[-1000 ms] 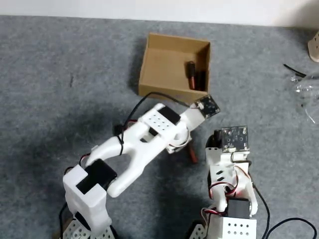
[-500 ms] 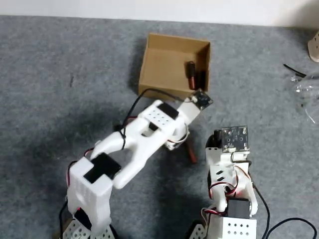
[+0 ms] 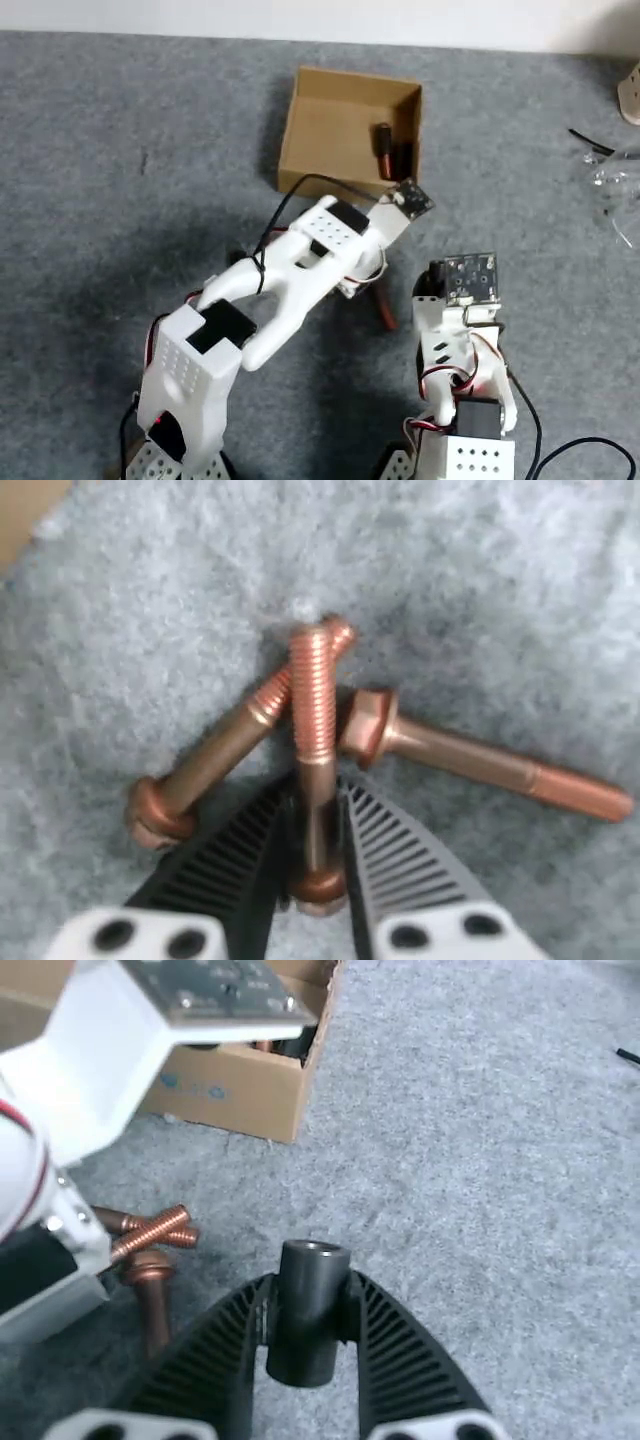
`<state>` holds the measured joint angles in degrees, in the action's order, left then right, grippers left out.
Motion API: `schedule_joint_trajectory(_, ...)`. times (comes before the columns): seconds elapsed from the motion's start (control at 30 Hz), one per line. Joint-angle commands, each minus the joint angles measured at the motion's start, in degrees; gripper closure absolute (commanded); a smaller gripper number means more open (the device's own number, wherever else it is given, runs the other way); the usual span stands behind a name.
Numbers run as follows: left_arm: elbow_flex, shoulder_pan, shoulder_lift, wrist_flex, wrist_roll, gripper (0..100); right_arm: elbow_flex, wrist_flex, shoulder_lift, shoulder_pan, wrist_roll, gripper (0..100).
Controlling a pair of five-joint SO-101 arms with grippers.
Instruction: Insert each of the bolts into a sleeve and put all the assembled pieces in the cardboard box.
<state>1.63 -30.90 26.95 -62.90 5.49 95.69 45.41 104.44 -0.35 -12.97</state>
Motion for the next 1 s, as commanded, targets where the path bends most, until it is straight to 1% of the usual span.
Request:
schedule_joint_trajectory(0.0,-1.54,1.19,-0.48,-0.53,1.14,99,4.26,-2.51,0.84,0.75,-1.93,99.3)
schedule_joint_trajectory(0.13,-2.77,0.57,-4.26,-1.85,4.92,99,4.26,-2.51,0.84,0.75,-1.93,99.3)
schedule_joint_trajectory(0.4,-2.33,-0.4,-20.97,-12.22,5.19,99,4.44,-3.91,0.84,0.75,-1.93,99.3)
schedule_joint_trajectory(0.5,0.04,-0.4,-26.42,-14.42,7.65,99,4.44,-3.91,0.84,0.75,-1.93,99.3)
schedule_joint_trajectory(0.6,4.79,-0.04,-31.78,-14.68,9.76,99,4.44,-3.91,0.84,0.75,-1.93,99.3)
schedule_joint_trajectory(0.7,9.45,2.15,-37.41,-14.59,10.02,99,4.53,-4.0,0.84,0.75,-1.93,99.3)
schedule_joint_trajectory(0.77,12.26,5.05,-41.1,-14.68,10.81,99,4.53,-4.0,0.84,0.75,-1.93,99.3)
schedule_joint_trajectory(0.9,19.74,11.12,-49.36,-14.59,16.53,99,4.53,-4.0,0.84,0.75,-1.93,99.3)
schedule_joint_trajectory(0.97,24.48,12.97,-53.14,-14.33,20.92,99,4.53,-4.0,0.84,0.75,-1.93,99.3)
